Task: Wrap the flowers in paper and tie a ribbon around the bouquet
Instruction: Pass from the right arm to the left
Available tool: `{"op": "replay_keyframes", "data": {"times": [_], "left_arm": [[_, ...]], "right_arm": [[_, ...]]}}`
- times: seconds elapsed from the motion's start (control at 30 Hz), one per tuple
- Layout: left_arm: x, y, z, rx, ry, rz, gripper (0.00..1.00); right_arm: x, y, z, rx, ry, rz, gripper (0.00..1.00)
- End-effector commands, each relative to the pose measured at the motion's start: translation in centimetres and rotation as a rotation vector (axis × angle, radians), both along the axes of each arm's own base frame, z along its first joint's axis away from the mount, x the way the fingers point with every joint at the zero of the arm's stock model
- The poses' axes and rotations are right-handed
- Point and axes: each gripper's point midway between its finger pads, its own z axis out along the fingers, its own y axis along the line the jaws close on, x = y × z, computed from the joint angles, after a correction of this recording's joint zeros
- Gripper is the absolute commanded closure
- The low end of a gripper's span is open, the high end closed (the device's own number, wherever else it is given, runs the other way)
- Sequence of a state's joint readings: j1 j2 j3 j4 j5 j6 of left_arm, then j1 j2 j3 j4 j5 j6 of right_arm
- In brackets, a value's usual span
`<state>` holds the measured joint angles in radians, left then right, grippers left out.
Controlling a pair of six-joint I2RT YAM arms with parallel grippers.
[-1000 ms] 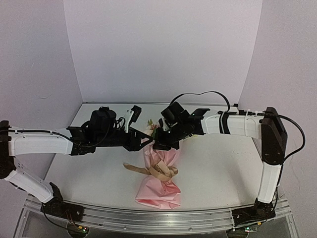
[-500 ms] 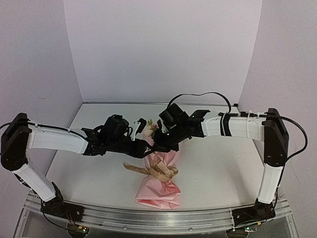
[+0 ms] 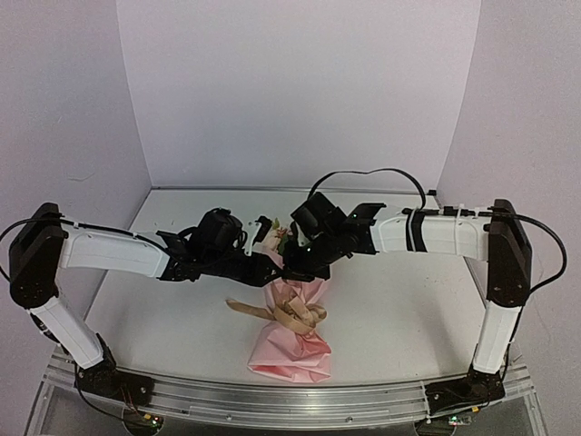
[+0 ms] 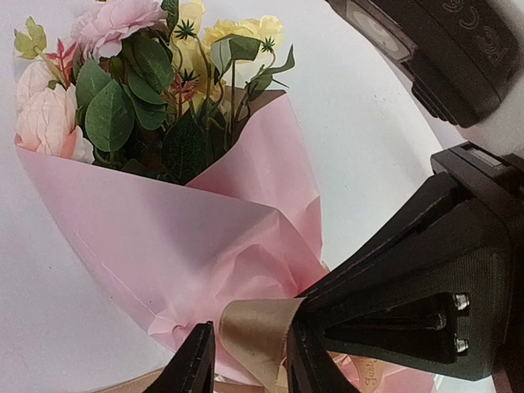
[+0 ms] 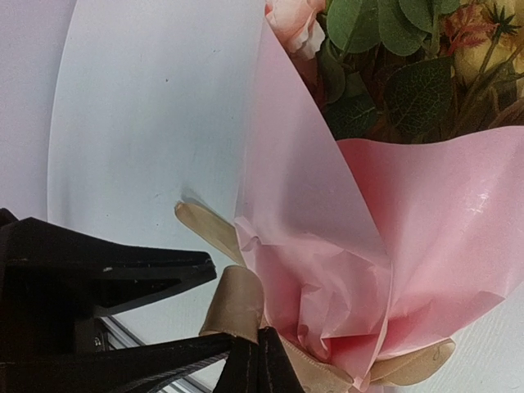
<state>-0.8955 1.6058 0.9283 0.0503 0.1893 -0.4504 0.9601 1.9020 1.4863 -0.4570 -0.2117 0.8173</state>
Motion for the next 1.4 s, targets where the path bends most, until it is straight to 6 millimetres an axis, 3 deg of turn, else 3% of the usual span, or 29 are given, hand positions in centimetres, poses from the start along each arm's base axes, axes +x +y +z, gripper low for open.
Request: {"op": "replay_keyframes", "data": {"times": [0.0, 0.53, 1.03, 1.2, 1.37], "left_arm": [[0.0, -0.5, 1.9, -0.056, -0.028, -0.013, 0.66], [-0.5, 0.0, 1.0, -0.032, -0.001, -0.013, 0.79], [-0.3, -0.8, 0.2, -0.030, 0.021, -0.024, 0.84], [0.0, -0.5, 0.3, -0.032, 0.009, 0.005, 0.99], [0.2, -0.2, 0.4, -0.043, -0.001, 0.020, 1.00]], "right_arm": [[0.0, 0.4, 3.2, 0.058, -0.060, -0.004, 0.99], [0.6, 0.4, 3.6, 0.041, -0.083, -0.026, 0.99], [-0.1, 1.1, 3.8, 0.032, -0.088, 0.007, 0.96], [-0.2, 0.6, 3.9, 0.021, -0.099, 0.006, 0.81], [-1.0, -0.8, 4.3, 0.000, -0.125, -0.001, 0.51]]}}
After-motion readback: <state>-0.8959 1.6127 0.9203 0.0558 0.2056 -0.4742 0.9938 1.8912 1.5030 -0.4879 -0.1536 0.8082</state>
